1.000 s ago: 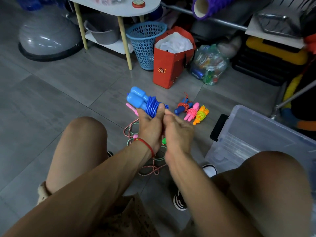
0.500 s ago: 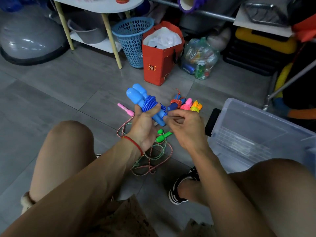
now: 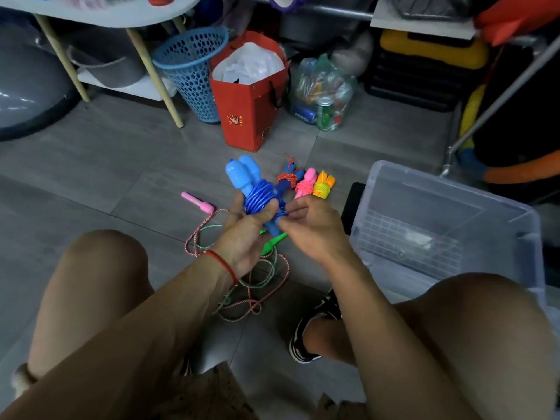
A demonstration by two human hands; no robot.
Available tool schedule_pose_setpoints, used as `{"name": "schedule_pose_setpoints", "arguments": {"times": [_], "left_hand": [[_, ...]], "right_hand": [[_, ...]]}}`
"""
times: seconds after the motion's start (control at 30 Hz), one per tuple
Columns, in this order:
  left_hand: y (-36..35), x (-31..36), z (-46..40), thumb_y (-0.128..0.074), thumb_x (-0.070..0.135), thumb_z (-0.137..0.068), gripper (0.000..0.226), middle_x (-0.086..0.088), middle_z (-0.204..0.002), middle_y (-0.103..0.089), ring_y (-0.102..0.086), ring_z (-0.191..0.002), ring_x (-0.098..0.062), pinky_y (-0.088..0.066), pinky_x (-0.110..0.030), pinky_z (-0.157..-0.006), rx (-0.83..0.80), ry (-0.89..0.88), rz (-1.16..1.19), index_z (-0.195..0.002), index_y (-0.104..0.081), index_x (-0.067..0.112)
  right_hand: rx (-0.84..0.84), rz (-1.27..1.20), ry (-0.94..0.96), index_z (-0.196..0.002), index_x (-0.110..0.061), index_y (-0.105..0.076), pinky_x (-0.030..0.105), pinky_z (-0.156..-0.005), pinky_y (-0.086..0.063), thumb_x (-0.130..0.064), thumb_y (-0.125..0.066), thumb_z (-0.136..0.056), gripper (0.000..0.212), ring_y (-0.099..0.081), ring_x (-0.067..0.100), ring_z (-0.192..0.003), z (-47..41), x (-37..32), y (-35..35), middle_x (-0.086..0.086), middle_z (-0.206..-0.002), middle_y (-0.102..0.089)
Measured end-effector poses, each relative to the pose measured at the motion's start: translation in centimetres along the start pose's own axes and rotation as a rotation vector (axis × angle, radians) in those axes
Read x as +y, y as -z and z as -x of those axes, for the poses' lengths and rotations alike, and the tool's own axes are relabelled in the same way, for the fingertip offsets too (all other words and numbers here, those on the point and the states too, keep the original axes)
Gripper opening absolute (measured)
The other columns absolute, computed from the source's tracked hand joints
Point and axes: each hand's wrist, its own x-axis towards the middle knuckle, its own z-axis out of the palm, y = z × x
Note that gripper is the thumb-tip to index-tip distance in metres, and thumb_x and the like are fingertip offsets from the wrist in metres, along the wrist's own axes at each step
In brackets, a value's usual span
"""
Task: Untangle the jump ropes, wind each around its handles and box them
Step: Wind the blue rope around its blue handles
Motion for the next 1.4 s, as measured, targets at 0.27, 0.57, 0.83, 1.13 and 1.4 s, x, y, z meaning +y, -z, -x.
{"name": "schedule_pose_setpoints", "arguments": {"times": [0.27,0.57,0.83,1.13,1.4], "left_hand": [[0.0,0.2,-0.9,-0.062,0.01,-0.095,0.046,-0.023,-0.122,-0.064,-0.066,-0.097,-0.03,-0.059,-0.034,-0.067,-0.136,0.209,-0.119,-0.138,-0.048,0.002],[0.3,3.7,-7.2,-0.068,0.017,-0.093,0.043,-0.012,-0.11,-0.062,-0.061,-0.096,-0.025,-0.055,-0.047,-0.09,-0.126,0.256,-0.985,-0.133,-0.051,0.017],[-0.2,2.1,-16.5,-0.061,0.0,-0.09,0.028,-0.002,-0.087,-0.06,-0.058,-0.075,-0.012,-0.053,-0.03,-0.08,-0.186,0.058,-1.158,-0.116,-0.064,0.011],[4.0,-0.8,-20.8,-0.065,0.012,-0.09,0.032,-0.002,-0.105,-0.061,-0.061,-0.08,-0.015,-0.041,-0.014,-0.05,-0.162,0.065,-1.241,-0.117,-0.056,0.026],[4.7,-1.1,-21.7,-0.062,0.012,-0.092,0.032,-0.002,-0.106,-0.061,-0.059,-0.081,-0.015,-0.041,-0.016,-0.049,-0.19,0.076,-1.219,-0.12,-0.055,0.026]], "right_hand": [[-0.2,-0.573,-0.195,-0.117,-0.011,-0.069,0.042,-0.084,-0.061,-0.031,-0.06,-0.1,0.028,-0.073,0.025,-0.099,-3.2,1.9,0.7,0.01,-0.112,-0.075],[0.147,-0.749,-0.527,-0.103,-0.009,-0.061,0.05,-0.079,-0.059,-0.008,-0.064,-0.096,0.007,-0.068,0.03,-0.091,-7.9,9.2,-3.7,0.013,-0.1,-0.067],[0.529,-0.218,-0.6,-0.133,-0.002,-0.048,0.033,-0.086,-0.047,-0.022,-0.058,-0.099,0.041,-0.06,0.034,-0.118,-18.4,15.1,-5.9,0.017,-0.131,-0.06],[0.699,0.013,-0.606,-0.138,0.002,-0.04,0.03,-0.096,-0.035,-0.009,-0.048,-0.099,0.041,-0.052,0.034,-0.125,-30.9,18.4,-5.7,0.019,-0.139,-0.051],[0.743,-0.031,-0.528,-0.143,0.003,-0.045,0.034,-0.097,-0.032,-0.014,-0.038,-0.107,0.041,-0.053,0.039,-0.127,-31.9,24.1,-4.4,0.025,-0.138,-0.055]]}}
